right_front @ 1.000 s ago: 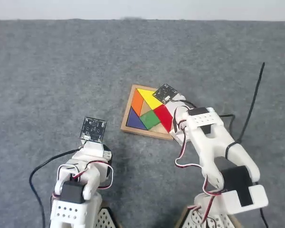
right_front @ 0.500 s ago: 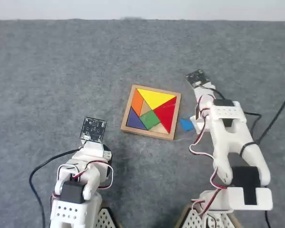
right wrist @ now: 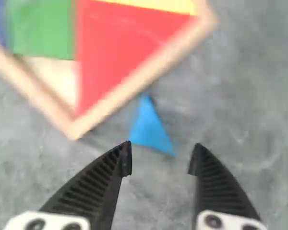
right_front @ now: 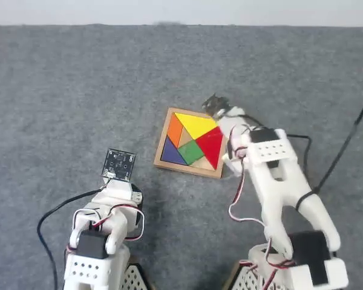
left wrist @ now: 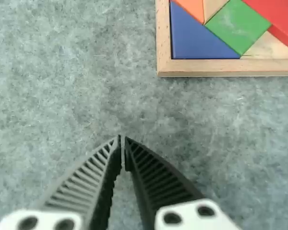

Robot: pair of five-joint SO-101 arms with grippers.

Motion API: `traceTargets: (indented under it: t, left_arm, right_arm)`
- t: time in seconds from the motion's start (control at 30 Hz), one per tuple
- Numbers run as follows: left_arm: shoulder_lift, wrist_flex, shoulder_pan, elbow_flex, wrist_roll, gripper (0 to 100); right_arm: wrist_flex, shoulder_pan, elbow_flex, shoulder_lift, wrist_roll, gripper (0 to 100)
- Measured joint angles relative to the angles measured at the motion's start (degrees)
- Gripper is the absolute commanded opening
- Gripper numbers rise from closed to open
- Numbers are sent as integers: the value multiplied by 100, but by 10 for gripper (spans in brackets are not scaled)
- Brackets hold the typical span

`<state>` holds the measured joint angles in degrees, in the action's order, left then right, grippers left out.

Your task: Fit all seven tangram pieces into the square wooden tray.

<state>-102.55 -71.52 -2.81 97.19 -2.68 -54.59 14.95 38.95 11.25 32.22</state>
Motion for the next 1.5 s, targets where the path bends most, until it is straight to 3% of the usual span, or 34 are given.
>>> traceTargets:
  t: [0.43, 0.7, 0.93, 1.33, 1.5]
  left_arm:
    - [0, 0, 0, 0, 0, 12]
    - [0, 0, 0, 0, 0, 12]
    - [0, 0, 0, 0, 0, 12]
    - [0, 0, 0, 0, 0, 12]
    - [0, 0, 0, 0, 0, 12]
  right_arm:
    - [571, 149, 167, -949, 563, 234]
    - [571, 123, -44, -1354, 563, 228]
    - [571, 97, -70, -1354, 571, 104]
    - [615, 26, -132, -1363, 123, 102]
    - [202, -589, -475, -1371, 62, 101]
